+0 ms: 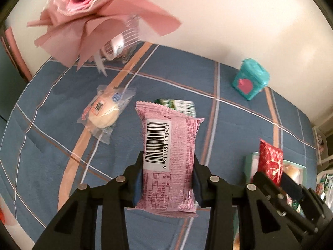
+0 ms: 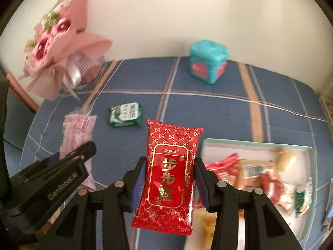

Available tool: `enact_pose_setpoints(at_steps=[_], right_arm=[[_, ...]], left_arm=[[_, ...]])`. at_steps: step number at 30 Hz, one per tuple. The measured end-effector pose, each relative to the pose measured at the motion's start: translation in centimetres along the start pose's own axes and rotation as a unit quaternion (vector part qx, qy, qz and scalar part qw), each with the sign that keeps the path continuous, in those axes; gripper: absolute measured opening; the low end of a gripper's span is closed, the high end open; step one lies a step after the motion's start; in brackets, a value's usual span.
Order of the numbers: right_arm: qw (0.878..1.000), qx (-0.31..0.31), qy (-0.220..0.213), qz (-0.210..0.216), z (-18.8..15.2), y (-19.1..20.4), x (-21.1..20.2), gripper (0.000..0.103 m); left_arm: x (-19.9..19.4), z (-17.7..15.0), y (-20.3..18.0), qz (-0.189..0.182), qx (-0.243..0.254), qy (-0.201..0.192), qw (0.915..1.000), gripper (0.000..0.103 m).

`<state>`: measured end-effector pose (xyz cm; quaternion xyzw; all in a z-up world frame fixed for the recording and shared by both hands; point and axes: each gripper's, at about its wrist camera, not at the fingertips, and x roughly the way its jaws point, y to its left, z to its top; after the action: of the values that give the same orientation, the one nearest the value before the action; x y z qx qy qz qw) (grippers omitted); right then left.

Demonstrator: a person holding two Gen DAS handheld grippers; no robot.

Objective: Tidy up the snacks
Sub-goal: 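Lift and carry the red packet and pink packet over the white tray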

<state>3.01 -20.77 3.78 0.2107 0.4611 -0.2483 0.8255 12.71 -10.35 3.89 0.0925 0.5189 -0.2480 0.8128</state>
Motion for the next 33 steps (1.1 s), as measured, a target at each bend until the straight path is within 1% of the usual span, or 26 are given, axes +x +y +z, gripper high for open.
enact_pose_setpoints(at_steps=[4, 7, 10, 12, 14, 17, 22, 26, 31, 33], right_arm=[[1.0, 0.023, -0.008, -0.012, 0.1, -3.2, -1.4, 0.048], [0.999, 0.048, -0.013, -0.021, 0.0, -6.3, -2.6, 0.048], [0.997, 0.071, -0.017, -0.033, -0.2, -9.2, -3.7, 0.048], [0.995, 0.084, -0.019, -0.042, -0.5, -10.9, -4.2, 0.048], [0.993, 0.103, -0.02, -0.054, -0.8, -13.2, -4.9, 0.048], [0.99, 0.125, -0.021, -0.068, -1.1, -15.8, -5.7, 0.048], [0.984, 0.157, -0.017, -0.086, -1.9, -19.8, -6.6, 0.048], [0.982, 0.163, -0.009, -0.098, -2.3, -21.5, -6.6, 0.048], [0.981, 0.17, 0.009, -0.091, -2.9, -22.4, -5.6, 0.048], [0.981, 0.169, 0.018, -0.088, -3.1, -22.5, -4.9, 0.048]], left_arm=[[0.2, -0.1, -1.8, -0.01, 0.017, -0.002, 0.9998, 0.04], [-0.3, -0.6, -3.9, -0.029, 0.036, 0.001, 0.9989, 0.04], [-0.7, -1.2, -6.2, -0.033, 0.06, -0.001, 0.9977, 0.04], [-0.9, -1.7, -7.8, -0.038, 0.079, -0.001, 0.9961, 0.04], [-1.1, -2.2, -9.5, -0.054, 0.095, 0.004, 0.994, 0.04], [-1.1, -3.0, -11.7, -0.067, 0.116, 0.015, 0.9908, 0.04], [-1.3, -4.5, -15.4, -0.086, 0.157, 0.026, 0.9835, 0.04], [-1.3, -6.1, -18.4, -0.092, 0.192, 0.037, 0.9765, 0.041], [-0.2, -8.2, -21.3, -0.085, 0.234, 0.057, 0.9668, 0.041], [0.3, -8.7, -21.8, -0.079, 0.243, 0.065, 0.9648, 0.041]])
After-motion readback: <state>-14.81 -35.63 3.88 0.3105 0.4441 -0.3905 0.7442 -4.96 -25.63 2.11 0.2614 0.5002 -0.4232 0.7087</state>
